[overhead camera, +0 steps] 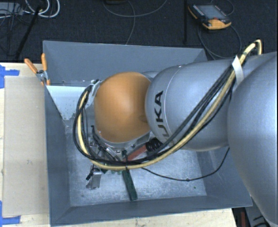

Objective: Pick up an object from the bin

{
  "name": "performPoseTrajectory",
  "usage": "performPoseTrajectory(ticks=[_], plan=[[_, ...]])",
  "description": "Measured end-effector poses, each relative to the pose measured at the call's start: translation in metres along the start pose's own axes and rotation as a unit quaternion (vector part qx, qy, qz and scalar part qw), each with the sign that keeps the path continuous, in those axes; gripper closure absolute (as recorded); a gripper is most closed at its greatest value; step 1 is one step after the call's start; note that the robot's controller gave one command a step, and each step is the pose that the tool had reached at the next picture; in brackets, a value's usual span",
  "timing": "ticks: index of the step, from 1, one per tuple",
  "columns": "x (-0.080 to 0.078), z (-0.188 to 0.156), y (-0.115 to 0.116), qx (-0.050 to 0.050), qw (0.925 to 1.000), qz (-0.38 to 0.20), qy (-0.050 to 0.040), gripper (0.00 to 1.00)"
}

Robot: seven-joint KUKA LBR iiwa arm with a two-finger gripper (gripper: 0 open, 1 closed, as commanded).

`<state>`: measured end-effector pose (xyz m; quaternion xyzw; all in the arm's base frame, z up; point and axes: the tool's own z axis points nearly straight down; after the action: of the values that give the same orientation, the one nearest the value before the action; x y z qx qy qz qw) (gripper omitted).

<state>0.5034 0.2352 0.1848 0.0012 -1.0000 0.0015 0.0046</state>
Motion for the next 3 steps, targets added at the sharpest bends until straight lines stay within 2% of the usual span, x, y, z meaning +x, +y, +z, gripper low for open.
performPoseTrajectory(ticks=[1,2,3], plan=[[-0.056,0.107,-0.058,0.000,0.9948,0.101,-0.0014,0.00],[-0.105,0.075,-0.134,-0.001,0.9967,0.080,-0.0069,0.00],[-0.046,0.117,-0.104,-0.002,0.9989,-0.048,-0.0021,0.00]])
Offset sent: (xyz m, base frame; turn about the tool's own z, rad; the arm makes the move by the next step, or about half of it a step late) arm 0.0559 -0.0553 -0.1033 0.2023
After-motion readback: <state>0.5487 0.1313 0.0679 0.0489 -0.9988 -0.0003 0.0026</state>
